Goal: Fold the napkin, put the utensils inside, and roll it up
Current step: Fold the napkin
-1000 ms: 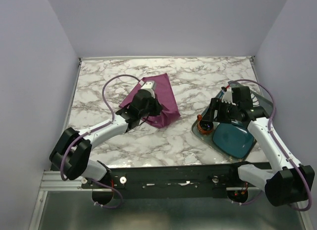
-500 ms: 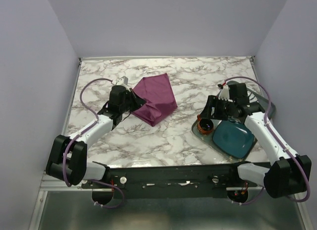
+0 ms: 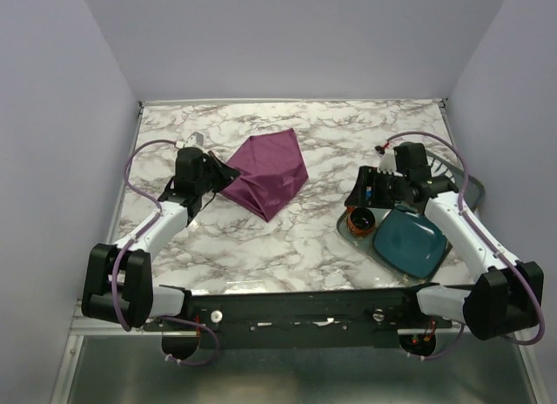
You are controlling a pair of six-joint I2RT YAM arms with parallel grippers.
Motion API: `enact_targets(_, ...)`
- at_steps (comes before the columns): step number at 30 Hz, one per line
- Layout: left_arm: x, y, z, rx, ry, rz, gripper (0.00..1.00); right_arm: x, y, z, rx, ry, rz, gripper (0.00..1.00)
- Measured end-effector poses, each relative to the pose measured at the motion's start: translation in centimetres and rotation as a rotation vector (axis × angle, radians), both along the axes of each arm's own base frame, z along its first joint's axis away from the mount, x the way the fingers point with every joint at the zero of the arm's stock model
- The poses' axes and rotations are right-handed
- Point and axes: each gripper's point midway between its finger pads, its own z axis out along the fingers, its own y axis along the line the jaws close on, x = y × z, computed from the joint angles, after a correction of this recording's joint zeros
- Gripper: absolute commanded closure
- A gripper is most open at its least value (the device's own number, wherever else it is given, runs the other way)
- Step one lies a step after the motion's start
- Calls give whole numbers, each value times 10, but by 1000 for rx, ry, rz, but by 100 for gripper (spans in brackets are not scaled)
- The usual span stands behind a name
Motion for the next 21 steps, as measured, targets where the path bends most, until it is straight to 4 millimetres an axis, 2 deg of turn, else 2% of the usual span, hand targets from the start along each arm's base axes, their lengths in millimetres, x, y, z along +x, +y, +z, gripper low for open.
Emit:
enact_targets(8,0,19,-11,15,54,47,100,-2,7,-2,3,4,31,23)
enact_targets(15,-1,21,-19,25,81,50,100,1,13,-6,3,12,54,23)
enact_targets(21,-1,22,-26,36,93,46,100,4,28,-7,5,14,98,23)
